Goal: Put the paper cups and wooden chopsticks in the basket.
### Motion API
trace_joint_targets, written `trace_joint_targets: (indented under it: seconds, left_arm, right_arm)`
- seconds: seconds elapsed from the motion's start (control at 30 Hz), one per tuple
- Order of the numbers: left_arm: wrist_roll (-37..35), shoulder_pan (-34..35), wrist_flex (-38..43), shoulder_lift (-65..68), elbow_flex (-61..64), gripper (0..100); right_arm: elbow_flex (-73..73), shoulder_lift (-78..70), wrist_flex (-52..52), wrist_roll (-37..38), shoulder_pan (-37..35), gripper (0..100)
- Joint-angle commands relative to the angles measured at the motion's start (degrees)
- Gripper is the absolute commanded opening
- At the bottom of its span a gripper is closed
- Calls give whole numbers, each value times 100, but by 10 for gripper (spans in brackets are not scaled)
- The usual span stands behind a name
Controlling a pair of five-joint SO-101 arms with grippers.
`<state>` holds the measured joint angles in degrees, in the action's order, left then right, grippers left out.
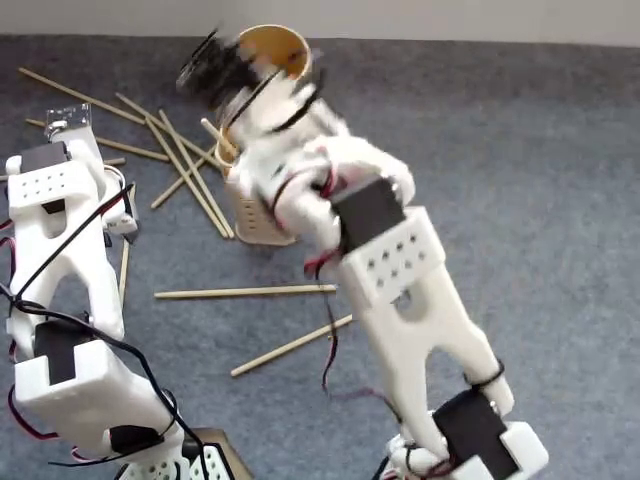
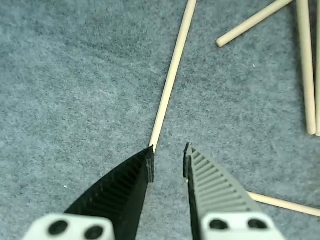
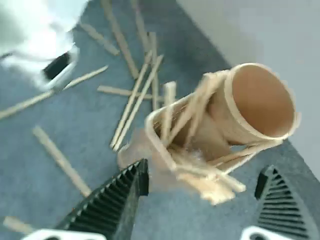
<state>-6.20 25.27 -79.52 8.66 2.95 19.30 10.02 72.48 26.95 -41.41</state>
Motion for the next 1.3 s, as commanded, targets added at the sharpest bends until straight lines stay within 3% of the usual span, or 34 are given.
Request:
trace_joint_targets:
  seconds: [0.0, 0.1, 0.23, 0.4, 0.6, 0.83, 0.97, 1.03, 1.17, 1.27]
  left_arm:
    - [-53, 207, 70, -31, -92, 133]
    - [9, 585, 62, -75, -295, 132]
    - [791, 1508, -35, -22, -673, 131]
    - [1204, 2598, -18, -22, -1103, 133]
    - [1670, 2765, -18, -22, -1165, 133]
    - [1670, 2765, -26, -22, -1156, 133]
    - [1670, 2765, -53, -31, -1156, 133]
    - [1670, 2765, -53, -31, -1156, 133]
    - [1670, 2756, -53, -31, -1156, 133]
    - [1670, 2738, -53, -31, -1156, 133]
  right_arm:
    - [-110, 303, 2615, 1486, -840, 334]
    - [-901, 382, 2818, 2040, -778, 334]
    - [-2466, 462, 2510, 2892, -945, 334]
    - [-4804, 453, 743, 3684, -1121, 334]
    - [-6484, 400, -1165, 3886, -1095, 334]
    - [-7073, 391, -1991, 3886, -936, 292]
    - [-7196, 391, -2079, 3842, -822, 0]
    - [-7187, 400, -2053, 3842, -708, 47]
    - [-6879, 558, -2018, 3429, -347, 9]
    - [-5877, 840, -1402, 2980, -31, 5]
